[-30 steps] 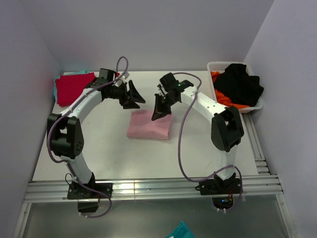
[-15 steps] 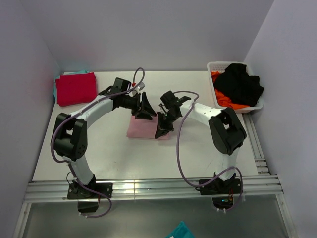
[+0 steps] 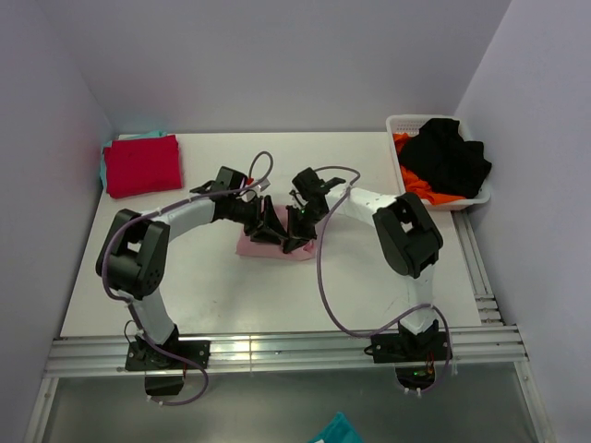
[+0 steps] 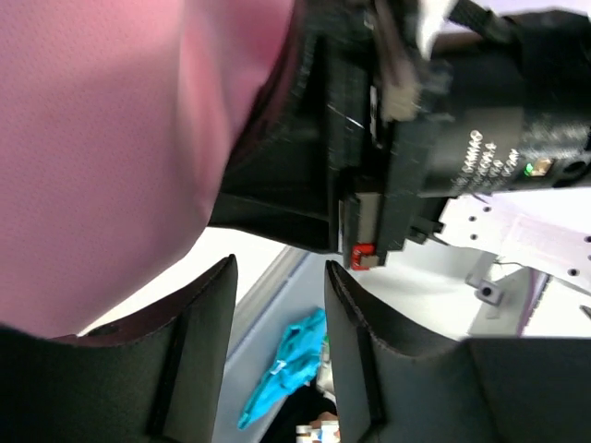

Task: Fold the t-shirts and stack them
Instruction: Smooth out wrinkles on the folded tshirt

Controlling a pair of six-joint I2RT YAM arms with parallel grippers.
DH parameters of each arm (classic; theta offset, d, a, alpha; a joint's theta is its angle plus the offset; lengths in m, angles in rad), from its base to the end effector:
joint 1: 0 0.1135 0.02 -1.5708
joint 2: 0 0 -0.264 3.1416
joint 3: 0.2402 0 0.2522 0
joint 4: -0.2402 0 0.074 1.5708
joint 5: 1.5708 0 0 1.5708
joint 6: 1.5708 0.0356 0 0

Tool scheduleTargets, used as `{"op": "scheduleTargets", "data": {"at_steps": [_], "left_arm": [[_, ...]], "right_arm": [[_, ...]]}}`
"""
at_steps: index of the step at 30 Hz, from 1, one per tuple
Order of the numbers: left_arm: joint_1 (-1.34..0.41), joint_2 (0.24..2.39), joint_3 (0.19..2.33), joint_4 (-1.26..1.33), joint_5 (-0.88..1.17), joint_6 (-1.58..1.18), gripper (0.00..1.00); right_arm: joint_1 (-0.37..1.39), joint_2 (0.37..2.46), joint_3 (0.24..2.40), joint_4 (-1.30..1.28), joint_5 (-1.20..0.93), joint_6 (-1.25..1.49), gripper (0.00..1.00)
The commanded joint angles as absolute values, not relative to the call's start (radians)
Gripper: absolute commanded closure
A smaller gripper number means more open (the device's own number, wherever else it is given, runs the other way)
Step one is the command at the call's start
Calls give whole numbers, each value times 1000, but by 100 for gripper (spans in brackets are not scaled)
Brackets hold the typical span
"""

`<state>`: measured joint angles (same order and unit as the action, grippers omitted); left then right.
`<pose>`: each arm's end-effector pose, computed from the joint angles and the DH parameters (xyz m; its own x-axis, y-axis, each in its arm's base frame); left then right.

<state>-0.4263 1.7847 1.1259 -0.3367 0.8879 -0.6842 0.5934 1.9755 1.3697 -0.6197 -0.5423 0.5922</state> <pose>0.3154 -0.1736 0.1880 -0.9998 0.0160 -0.0102 0.0172 0.5293 -0.8483 0.3171 0.2360 0.1677 -0.9955 -0.0947 -0.0098 -0.0821 0.8018 0.5919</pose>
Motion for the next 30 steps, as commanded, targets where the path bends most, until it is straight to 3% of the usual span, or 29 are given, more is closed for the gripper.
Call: {"op": "scheduleTargets", "data": {"at_steps": [1,13,23,30], "left_arm": [[-433,1802,1108,-298,859,-631,52],[-430,1868,1042,-273,772,-611,62],[-370,1934,953,-218,772,-594,66],[-310,1970,965,-258,773,-529,68]], "right_arm": [[598,2012,1417,-589,-534,548,100],[540,2003,1332,-653,-540,436,100],[361,1931,1207,-634,-568,425,100],[321,1956,1244,-658,-554,413,100]]}}
